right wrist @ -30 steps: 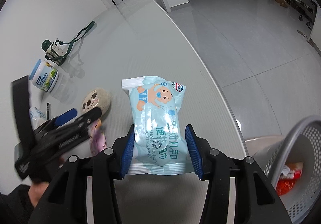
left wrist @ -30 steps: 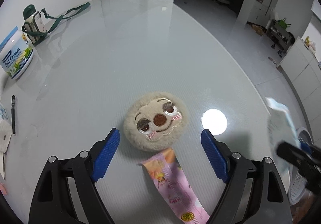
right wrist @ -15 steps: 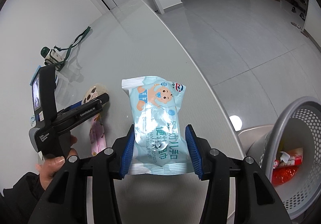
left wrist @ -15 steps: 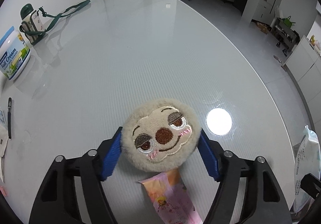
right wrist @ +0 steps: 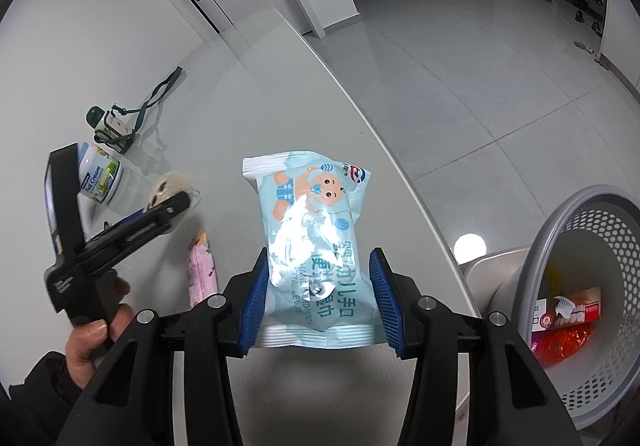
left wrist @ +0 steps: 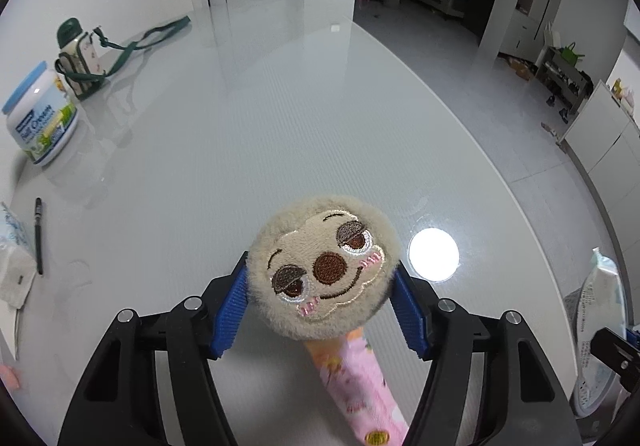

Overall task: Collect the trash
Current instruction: 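Carry the sloth and wipes over the wastebasket and open both grippers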

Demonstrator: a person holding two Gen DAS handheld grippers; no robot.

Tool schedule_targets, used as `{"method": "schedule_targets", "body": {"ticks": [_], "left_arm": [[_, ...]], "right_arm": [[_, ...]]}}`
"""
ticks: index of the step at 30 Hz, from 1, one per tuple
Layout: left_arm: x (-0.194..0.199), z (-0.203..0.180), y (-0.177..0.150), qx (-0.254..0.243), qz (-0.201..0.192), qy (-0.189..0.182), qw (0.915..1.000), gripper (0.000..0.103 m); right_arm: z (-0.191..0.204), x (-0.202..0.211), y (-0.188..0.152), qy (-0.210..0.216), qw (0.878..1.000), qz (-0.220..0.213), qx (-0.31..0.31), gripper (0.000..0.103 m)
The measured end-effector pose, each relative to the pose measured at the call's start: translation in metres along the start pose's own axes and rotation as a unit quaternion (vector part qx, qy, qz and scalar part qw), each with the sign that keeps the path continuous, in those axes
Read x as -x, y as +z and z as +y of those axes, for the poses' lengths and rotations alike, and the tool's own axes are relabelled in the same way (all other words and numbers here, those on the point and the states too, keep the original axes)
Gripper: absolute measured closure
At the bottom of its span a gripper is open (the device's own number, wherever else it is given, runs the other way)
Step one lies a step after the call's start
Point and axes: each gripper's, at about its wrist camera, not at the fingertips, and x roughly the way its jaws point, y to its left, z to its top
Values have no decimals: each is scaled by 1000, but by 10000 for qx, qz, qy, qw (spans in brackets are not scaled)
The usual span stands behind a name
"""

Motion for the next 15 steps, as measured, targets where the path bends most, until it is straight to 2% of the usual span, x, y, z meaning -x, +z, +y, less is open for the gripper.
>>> {"method": "schedule_targets", "body": {"ticks": [4, 8, 15], "left_arm": [[27, -2, -4, -62, -109, 31, 9999, 40], [52, -25, -15, -313, -204, -21, 9993, 40], [86, -103, -41, -831, -186, -613, 9945, 40]], "right_arm": [[-5, 14, -7, 31, 10000, -71, -38, 56], [-20, 32, -14, -17, 9998, -127, -118, 56], [-69, 79, -35, -288, 9984, -273, -397, 56]]}}
